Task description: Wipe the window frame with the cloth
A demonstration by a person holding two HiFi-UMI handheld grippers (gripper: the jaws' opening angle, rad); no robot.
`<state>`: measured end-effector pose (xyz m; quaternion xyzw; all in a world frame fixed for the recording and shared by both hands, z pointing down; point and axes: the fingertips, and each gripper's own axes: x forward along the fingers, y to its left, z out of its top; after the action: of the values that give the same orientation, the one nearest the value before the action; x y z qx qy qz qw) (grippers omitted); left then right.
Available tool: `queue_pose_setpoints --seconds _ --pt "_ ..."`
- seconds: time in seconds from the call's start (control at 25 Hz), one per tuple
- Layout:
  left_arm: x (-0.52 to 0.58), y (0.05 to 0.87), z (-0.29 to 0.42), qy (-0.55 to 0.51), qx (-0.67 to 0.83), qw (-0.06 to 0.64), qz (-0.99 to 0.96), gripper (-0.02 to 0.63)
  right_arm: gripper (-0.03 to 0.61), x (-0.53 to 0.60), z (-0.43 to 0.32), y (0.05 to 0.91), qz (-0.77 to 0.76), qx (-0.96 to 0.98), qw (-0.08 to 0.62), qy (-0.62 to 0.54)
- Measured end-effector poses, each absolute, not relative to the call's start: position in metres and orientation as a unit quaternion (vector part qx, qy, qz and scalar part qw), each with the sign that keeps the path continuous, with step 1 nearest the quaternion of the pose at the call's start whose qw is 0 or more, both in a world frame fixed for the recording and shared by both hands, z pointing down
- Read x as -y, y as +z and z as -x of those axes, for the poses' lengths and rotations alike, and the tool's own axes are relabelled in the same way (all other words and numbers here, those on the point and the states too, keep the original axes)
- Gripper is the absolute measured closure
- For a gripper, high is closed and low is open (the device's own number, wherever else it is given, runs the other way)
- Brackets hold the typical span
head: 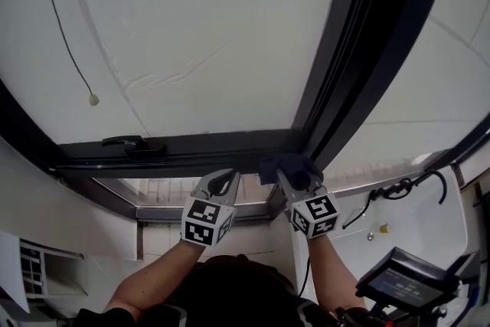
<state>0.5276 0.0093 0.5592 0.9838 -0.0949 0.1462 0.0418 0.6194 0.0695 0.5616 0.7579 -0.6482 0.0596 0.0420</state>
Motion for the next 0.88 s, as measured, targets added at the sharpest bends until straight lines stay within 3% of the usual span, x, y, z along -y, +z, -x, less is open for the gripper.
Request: queue_pose_setpoints --seconds 0.88 --pt "0.061 0.554 -0.439 0.137 0.192 0.071 -0.969 0.620 0.509 -0.003 -0.528 0.563 -0.687 0.722 0.044 0.074"
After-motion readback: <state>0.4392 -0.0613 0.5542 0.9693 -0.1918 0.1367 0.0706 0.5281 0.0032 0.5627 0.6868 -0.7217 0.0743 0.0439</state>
